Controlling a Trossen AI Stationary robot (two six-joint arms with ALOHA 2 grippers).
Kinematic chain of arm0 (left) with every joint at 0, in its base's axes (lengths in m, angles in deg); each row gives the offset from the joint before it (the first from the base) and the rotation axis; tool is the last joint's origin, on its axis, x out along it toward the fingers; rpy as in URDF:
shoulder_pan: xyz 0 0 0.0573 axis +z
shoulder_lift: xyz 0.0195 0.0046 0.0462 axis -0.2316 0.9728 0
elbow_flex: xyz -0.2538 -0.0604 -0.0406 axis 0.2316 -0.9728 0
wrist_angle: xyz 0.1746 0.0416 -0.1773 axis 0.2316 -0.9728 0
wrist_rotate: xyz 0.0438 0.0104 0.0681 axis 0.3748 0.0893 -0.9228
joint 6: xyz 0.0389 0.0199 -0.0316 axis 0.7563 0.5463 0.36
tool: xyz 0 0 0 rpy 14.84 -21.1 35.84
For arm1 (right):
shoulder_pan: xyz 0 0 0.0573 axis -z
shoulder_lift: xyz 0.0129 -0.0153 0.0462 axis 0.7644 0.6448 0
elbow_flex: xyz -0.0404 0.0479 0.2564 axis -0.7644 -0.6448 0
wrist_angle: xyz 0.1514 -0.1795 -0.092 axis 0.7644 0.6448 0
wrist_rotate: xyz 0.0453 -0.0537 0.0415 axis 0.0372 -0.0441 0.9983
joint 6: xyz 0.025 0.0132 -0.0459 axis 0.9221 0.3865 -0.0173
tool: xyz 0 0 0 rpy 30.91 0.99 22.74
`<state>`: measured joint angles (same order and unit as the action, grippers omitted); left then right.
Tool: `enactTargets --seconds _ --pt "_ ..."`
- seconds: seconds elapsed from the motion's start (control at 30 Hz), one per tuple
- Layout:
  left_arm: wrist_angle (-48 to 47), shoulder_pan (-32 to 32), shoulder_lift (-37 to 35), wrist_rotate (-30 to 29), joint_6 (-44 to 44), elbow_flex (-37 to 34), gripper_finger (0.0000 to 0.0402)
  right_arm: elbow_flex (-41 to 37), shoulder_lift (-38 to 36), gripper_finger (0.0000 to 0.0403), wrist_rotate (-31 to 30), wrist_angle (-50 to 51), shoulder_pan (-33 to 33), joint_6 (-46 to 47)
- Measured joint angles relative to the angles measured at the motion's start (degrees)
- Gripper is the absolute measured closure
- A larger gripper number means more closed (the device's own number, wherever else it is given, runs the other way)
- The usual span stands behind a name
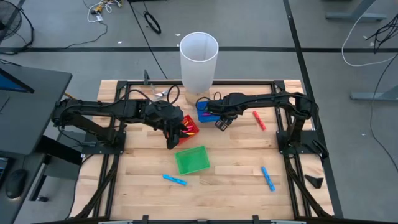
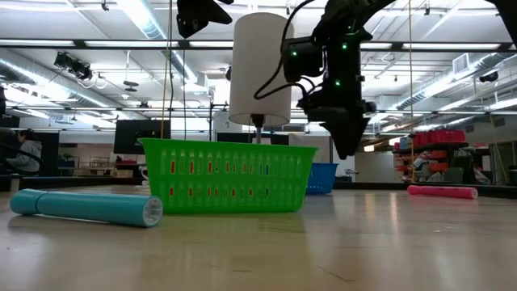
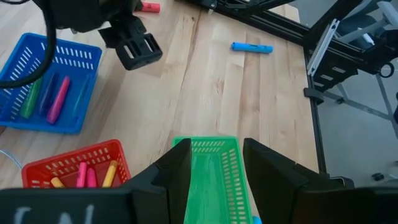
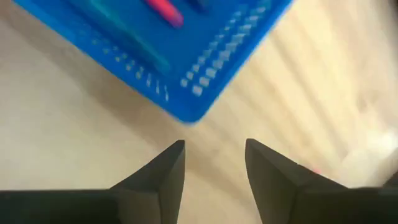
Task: Pick & Place Markers
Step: Put the pink highlighter into the green bin
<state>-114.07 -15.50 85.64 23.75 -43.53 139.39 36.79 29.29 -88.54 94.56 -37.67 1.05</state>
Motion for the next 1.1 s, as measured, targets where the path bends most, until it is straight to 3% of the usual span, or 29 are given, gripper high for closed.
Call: enactTargets --seconds 0.33,0.83,1.1 --pt "-0.1 0.0 0.0 0.0 0.0 0.0 0.0250 0.0 -0.4 0.0234 3.9 1.1 -0.3 8.3" --pt "0.0 0.0 0.0 0.0 -0.1 0.0 0.0250 -0.2 -6.0 0.0234 -1.6 6.1 3.4 8.2" --pt "0.0 0.0 0.0 0.0 -0.1 0.0 0.0250 -11.8 -13.0 0.0234 -1.2 3.5 4.3 11.4"
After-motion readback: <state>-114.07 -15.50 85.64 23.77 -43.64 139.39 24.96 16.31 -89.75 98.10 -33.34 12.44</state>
